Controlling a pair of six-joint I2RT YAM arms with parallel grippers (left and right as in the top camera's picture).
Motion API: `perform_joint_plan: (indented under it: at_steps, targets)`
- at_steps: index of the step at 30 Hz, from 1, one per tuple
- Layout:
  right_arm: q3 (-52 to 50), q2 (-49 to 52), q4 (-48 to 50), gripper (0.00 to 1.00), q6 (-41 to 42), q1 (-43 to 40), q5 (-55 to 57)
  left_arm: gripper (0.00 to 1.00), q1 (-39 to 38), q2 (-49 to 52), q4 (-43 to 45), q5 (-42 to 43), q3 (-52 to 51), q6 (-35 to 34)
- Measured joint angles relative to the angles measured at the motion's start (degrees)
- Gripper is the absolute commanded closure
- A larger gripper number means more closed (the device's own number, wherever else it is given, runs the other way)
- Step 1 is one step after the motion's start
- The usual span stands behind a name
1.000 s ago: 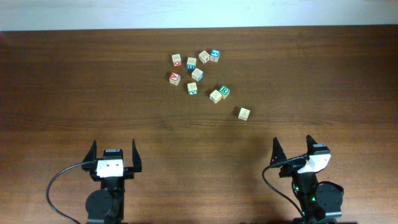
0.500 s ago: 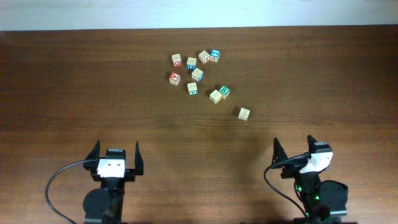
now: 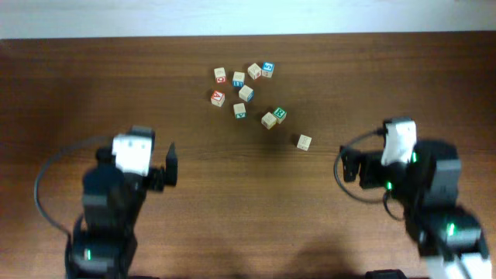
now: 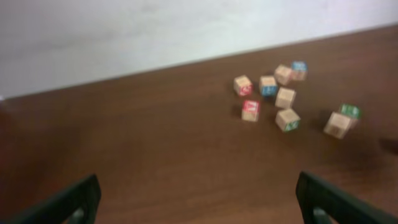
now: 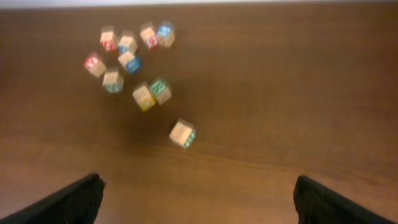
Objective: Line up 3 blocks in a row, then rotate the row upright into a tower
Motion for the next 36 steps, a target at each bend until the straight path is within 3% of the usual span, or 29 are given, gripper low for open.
perform_joint_plan:
  at_steps: [5,8,9,12,17,21,24,32,36]
  targets:
    - [19.63,20.31,-17.66,0.02,0.02,-0.11,-4.66,0.01,0.0,22.58,-19.61,3.32,21.99,0.0]
    - [25.31,29.11,-18.67,0.0,0.55,-0.11,-7.98,0.01,0.0,34.69,-27.21,5.6,33.92,0.0]
    - [25.62,31.15,-17.9,0.1,0.7,-0.13,-9.9,0.01,0.0,36.46,-27.67,6.14,35.19,0.0]
    - [25.9,38.16,-13.38,0.16,2.45,0.5,-15.43,0.01,0.0,42.05,-28.24,7.93,37.13,0.0]
    - [26.1,48.48,-10.27,0.22,16.59,7.19,-7.52,0.01,0.0,45.46,-28.79,8.94,37.13,0.0]
    - [26.1,54.95,-8.68,0.36,29.55,13.09,3.78,0.01,0.0,45.75,-28.33,9.16,37.13,0.0]
    - [26.1,57.13,-7.5,0.41,33.64,13.79,6.34,0.01,0.0,45.75,-28.28,9.16,37.13,0.0]
    - [26.1,60.85,-4.79,0.62,35.23,13.79,10.32,0.01,0.0,45.75,-28.28,9.16,37.13,0.0]
    - [26.1,61.02,-3.61,0.62,33.16,13.79,10.73,0.01,0.0,45.75,-28.28,9.16,37.13,0.0]
